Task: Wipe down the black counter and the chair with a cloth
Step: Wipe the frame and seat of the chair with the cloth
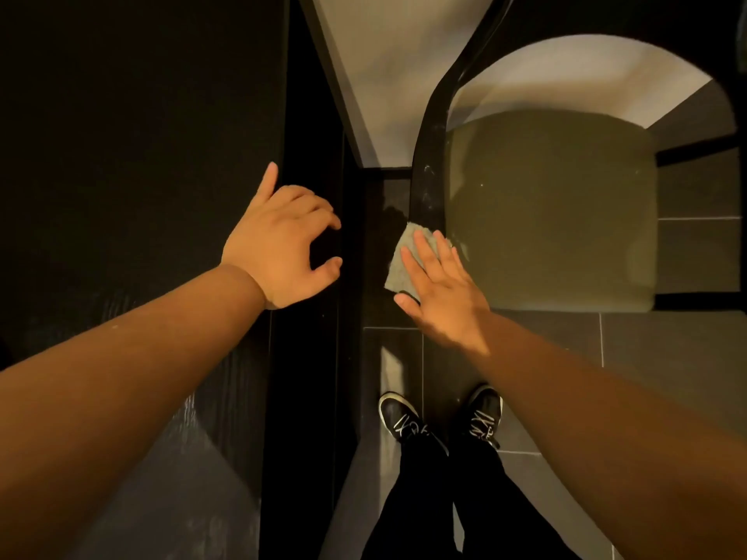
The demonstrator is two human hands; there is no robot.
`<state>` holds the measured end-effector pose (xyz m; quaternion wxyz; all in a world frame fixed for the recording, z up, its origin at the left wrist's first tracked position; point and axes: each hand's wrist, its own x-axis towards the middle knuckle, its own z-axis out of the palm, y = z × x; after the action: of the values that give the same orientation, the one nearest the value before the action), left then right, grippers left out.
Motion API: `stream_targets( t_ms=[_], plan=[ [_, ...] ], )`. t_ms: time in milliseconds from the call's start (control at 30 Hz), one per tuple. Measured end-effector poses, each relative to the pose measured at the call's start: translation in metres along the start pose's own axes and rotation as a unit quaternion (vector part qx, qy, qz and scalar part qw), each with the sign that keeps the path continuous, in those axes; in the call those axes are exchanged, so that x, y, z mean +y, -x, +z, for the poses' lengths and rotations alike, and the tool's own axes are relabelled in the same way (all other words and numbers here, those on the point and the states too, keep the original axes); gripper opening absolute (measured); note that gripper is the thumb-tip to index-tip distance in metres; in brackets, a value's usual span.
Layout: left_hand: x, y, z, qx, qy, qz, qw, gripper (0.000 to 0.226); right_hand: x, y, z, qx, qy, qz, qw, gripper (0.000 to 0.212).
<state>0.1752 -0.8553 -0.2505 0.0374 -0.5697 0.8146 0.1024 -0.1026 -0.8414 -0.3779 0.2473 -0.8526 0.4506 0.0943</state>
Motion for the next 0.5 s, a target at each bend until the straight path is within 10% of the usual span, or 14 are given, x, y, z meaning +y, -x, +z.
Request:
stream_targets(
  t_ms=[500],
  plan=[
    [0.000, -0.006, -0.003, 0.003, 0.024, -0.052, 0.998, 0.056, 0.006, -0.023, -0.016, 0.061, -0.096, 0.063, 0.992, 0.068]
  ],
)
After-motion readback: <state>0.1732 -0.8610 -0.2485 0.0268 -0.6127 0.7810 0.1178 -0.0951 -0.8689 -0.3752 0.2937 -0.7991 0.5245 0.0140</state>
